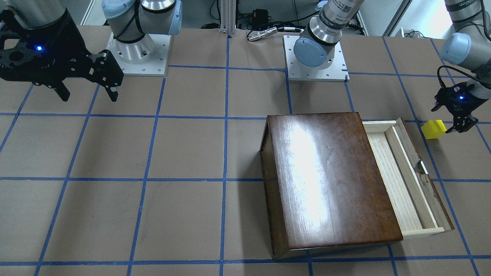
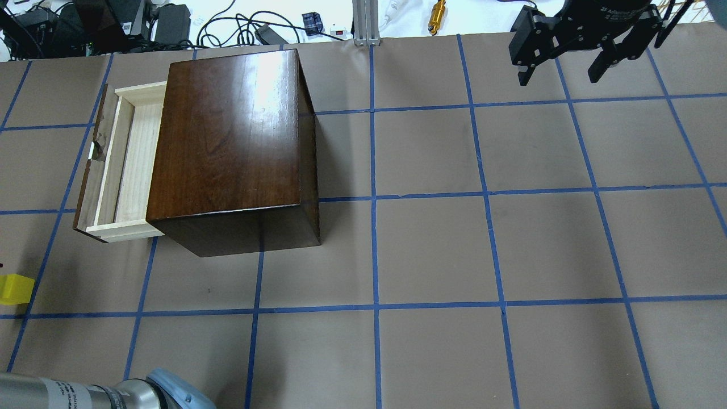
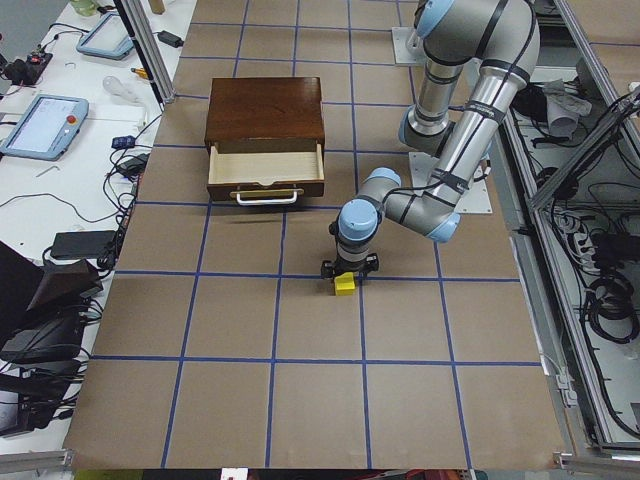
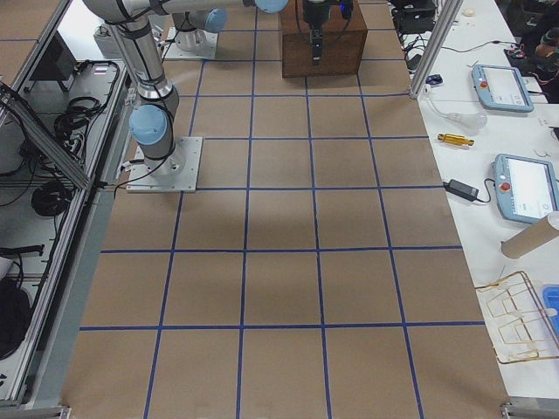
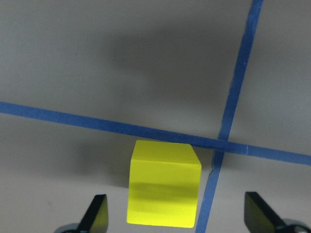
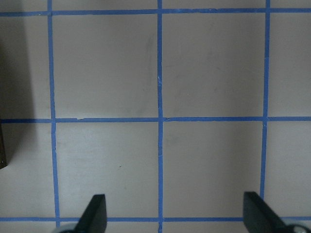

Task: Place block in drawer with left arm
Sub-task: 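Lower the left gripper and grasp the yellow cube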

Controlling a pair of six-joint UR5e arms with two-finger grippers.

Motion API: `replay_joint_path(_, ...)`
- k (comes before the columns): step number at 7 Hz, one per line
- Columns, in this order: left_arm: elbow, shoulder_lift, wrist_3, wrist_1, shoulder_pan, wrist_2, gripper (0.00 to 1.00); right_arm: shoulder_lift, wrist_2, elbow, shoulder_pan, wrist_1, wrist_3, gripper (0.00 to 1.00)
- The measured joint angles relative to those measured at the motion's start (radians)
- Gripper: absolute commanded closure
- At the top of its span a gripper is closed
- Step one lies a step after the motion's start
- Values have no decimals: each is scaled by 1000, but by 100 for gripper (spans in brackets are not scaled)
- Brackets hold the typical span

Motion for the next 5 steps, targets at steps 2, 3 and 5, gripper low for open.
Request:
replay_joint_path(2,2,-13,24,2,1,-33,0,0,0,0,0,0,0,0)
replay_joint_path(3,5,-19,30,4,1,-36,0,-1,0,0,0,0,0,0)
replay_joint_path(5,6,-28,34,10,3,-38,0,-1,0,0,0,0,0,0)
